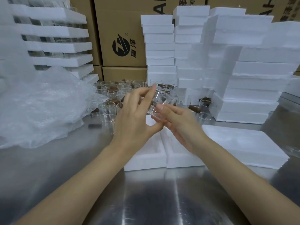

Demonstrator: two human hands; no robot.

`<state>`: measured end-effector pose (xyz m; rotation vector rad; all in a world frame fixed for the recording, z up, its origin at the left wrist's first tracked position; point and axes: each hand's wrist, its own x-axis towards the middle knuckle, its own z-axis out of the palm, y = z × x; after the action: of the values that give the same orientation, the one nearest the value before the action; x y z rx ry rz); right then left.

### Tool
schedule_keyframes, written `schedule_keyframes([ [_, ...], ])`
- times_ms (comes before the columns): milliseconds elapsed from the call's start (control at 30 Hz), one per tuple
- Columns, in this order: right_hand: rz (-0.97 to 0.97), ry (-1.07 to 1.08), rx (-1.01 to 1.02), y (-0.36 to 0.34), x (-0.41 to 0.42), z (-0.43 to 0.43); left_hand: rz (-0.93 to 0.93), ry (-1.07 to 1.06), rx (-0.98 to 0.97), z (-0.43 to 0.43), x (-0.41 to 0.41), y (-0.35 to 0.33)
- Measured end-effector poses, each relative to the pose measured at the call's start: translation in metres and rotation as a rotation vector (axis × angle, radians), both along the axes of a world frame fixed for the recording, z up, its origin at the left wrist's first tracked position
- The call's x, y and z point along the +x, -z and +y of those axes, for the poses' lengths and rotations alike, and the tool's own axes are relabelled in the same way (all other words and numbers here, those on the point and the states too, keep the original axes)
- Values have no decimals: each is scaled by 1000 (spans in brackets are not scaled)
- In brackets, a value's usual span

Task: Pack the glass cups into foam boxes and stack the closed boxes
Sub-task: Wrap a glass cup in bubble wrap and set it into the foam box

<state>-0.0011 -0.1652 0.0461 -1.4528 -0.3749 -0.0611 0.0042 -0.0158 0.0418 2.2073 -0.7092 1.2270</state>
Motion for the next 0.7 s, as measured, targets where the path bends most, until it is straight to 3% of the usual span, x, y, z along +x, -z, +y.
schedule_keyframes([
  [100,25,-18,120,-3,2,-4,97,166,-81,0,2,-3],
  [267,149,-76,424,-10,5,-13,332,320,-426,4,-1,-10],
  [400,193,-143,418,-11,3,-12,558,394,-624,5,2,-17],
  [567,212,-214,363,-8,2,-7,828,503,-727,9,13,-14],
  [700,225,-177,346,-6,5,-8,883,605,-801,9,14,-14],
])
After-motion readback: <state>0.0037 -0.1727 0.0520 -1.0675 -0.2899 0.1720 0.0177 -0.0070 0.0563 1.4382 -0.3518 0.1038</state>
